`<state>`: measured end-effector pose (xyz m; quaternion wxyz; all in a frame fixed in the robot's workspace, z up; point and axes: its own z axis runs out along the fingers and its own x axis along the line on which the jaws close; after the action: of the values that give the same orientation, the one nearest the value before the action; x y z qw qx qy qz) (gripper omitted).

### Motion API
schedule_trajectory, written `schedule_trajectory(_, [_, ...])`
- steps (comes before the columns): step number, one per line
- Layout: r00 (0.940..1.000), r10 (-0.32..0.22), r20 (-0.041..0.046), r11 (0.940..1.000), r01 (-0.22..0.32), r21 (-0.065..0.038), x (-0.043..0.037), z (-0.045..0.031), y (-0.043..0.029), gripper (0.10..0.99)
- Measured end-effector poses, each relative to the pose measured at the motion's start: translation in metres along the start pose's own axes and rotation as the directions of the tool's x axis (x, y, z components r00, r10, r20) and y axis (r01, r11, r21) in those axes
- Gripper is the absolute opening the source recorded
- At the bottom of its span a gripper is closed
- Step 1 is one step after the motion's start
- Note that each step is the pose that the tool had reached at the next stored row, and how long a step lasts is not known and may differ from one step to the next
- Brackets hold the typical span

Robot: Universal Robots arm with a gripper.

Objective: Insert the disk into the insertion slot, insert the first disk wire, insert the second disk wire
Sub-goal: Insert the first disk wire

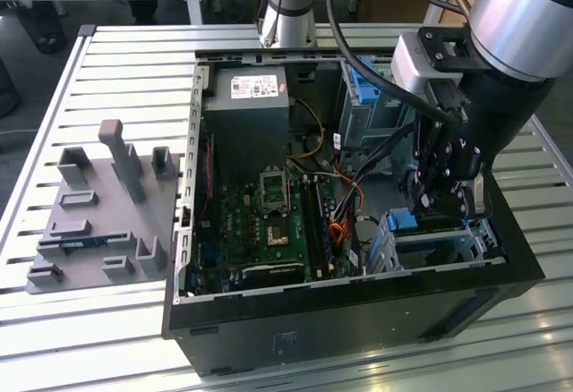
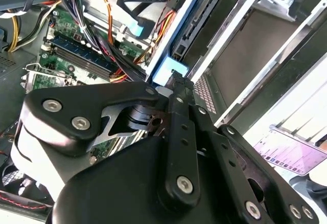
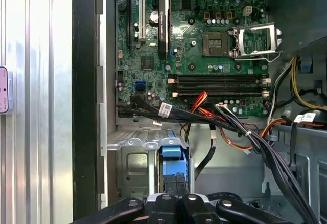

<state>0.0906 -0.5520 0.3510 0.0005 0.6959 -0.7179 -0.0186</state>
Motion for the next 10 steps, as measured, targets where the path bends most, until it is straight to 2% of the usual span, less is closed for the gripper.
schedule_trajectory(10, [1.0, 0.0, -0.0001, 1.0, 0.0, 0.0, -0.0005, -0.0004, -0.0139, 0.106])
